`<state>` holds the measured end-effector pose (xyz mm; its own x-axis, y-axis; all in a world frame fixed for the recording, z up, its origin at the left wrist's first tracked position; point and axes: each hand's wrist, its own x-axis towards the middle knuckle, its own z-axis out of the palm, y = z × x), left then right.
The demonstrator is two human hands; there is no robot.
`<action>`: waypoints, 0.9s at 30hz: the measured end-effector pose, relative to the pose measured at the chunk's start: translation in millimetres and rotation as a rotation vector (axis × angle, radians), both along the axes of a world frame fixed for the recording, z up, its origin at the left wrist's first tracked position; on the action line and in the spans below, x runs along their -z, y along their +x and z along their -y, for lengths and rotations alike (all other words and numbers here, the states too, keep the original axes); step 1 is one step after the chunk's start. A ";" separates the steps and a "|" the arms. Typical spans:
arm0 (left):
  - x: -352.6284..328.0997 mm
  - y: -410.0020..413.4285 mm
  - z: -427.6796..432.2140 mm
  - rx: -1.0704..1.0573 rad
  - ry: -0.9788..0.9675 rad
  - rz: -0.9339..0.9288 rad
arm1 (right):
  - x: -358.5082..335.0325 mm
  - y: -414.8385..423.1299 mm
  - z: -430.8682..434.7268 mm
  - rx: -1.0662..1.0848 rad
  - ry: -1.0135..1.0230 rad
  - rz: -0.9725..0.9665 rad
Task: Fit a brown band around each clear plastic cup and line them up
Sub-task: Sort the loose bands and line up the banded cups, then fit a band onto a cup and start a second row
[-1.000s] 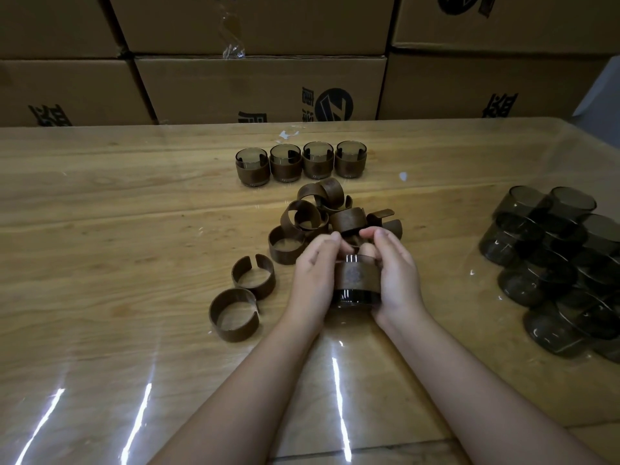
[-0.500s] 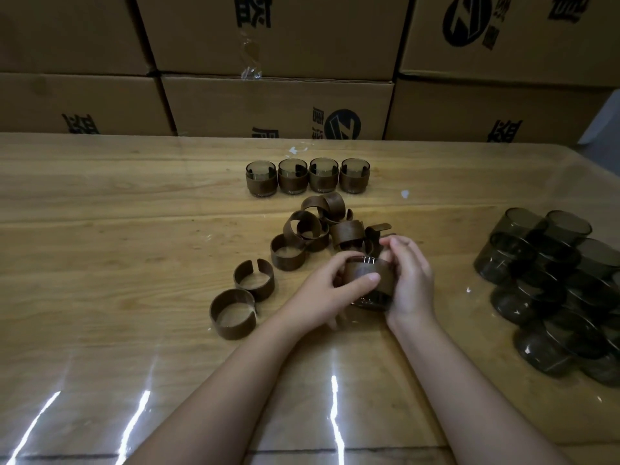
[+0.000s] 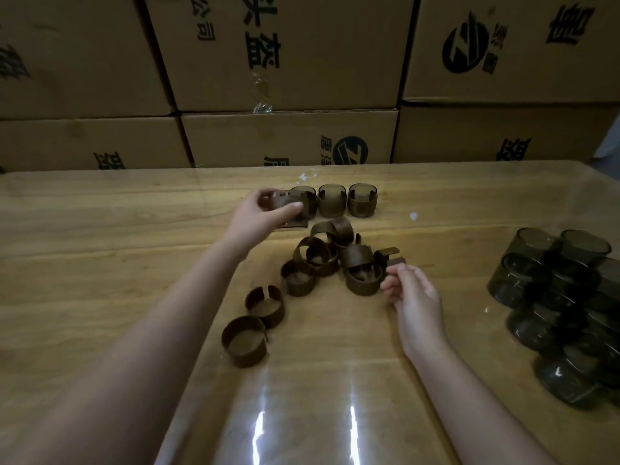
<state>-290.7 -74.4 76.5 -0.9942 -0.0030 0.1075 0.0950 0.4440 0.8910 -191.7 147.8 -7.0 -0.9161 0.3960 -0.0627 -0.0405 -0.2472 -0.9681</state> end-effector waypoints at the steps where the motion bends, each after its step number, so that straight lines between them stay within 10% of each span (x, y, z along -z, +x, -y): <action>1: 6.5 -9.3 7.2 -0.031 -0.016 0.029 | 0.7 -0.8 0.1 -0.005 0.023 0.005; 27: 81.8 -57.1 22.2 -0.193 -0.202 0.020 | 5.3 -6.4 5.7 -0.055 0.274 0.004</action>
